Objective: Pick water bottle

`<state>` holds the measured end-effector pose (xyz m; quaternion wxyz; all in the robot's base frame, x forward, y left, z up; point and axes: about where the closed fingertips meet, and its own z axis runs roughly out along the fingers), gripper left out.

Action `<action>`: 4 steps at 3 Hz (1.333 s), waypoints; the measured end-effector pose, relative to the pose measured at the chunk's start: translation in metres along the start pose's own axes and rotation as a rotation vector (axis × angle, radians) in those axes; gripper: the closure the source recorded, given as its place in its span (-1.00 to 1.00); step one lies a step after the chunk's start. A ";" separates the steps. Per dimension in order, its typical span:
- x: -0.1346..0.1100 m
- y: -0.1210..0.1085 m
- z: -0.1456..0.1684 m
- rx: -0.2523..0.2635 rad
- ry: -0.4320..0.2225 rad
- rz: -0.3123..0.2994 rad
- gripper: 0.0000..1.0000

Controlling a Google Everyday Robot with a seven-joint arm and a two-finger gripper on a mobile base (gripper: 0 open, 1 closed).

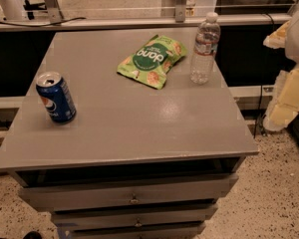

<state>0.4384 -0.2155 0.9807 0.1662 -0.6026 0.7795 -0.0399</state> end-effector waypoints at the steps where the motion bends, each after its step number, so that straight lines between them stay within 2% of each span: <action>1: -0.001 -0.001 0.000 0.007 -0.004 0.002 -1.00; 2: -0.002 -0.013 0.015 0.034 -0.050 0.021 -1.00; 4: -0.005 -0.094 0.093 0.164 -0.217 0.091 -1.00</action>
Offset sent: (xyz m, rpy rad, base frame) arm 0.0660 -0.0008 -0.0443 0.1678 -0.1292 -0.0478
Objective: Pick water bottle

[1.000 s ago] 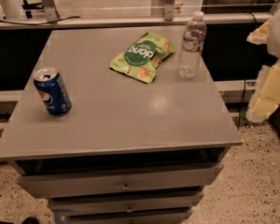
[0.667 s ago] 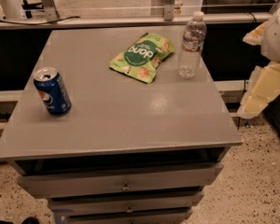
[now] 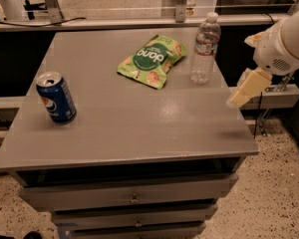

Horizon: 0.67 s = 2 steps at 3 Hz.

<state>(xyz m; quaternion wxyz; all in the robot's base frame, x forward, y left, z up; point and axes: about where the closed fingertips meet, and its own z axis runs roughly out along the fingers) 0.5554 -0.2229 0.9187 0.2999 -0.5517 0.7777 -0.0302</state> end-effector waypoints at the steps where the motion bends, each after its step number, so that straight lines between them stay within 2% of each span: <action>1: -0.006 -0.031 0.032 0.050 -0.079 0.057 -1.00; 2: -0.015 -0.054 0.054 0.060 -0.167 0.139 -1.00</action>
Offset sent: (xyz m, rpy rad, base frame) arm 0.1162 0.0131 -0.0200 0.3601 -0.1019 -0.1318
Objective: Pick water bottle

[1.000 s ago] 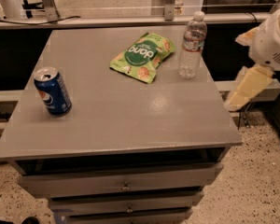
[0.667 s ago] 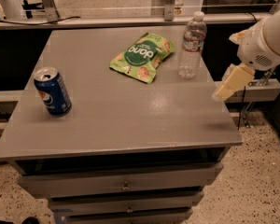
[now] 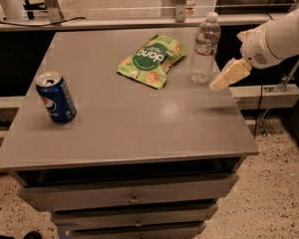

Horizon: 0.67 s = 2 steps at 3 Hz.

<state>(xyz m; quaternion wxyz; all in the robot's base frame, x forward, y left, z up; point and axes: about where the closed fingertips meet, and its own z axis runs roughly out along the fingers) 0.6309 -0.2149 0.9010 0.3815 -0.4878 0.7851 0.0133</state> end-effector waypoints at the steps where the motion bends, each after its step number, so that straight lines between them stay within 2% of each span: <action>1: -0.004 -0.011 0.020 -0.023 -0.092 0.095 -1.00; 2: -0.005 -0.017 0.037 -0.066 -0.207 0.192 -1.00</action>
Offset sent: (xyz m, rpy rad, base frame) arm 0.0540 0.0096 -0.0238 0.4993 0.0311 -0.0291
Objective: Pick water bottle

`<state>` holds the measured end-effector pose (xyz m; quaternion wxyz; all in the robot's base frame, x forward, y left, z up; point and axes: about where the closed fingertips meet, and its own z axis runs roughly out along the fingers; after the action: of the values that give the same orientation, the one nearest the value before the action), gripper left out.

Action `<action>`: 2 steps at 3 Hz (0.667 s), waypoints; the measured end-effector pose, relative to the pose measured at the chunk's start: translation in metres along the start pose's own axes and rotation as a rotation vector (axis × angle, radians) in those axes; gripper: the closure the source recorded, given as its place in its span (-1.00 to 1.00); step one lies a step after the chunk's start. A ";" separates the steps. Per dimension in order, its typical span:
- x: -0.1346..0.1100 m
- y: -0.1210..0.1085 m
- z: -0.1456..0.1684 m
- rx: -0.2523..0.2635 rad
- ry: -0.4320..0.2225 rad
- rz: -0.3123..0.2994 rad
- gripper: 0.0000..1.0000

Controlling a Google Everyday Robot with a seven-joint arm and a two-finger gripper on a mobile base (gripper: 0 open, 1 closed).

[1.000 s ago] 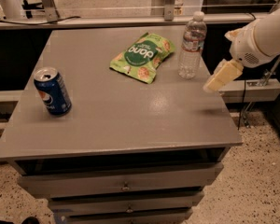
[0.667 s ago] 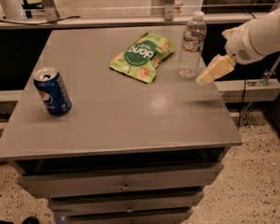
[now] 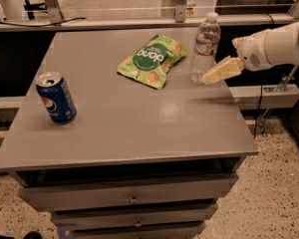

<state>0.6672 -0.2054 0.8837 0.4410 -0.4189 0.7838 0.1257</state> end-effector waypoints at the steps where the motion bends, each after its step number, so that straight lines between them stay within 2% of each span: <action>1: -0.003 0.001 0.017 -0.060 -0.113 0.073 -1.00; 2: -0.009 0.006 0.033 -0.112 -0.202 0.115 -1.00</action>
Offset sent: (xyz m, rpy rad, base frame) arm 0.0232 0.0390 -0.0153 0.3854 -0.0078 0.0903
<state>0.6837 -0.1782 0.8706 0.4857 -0.3825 0.7498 0.2358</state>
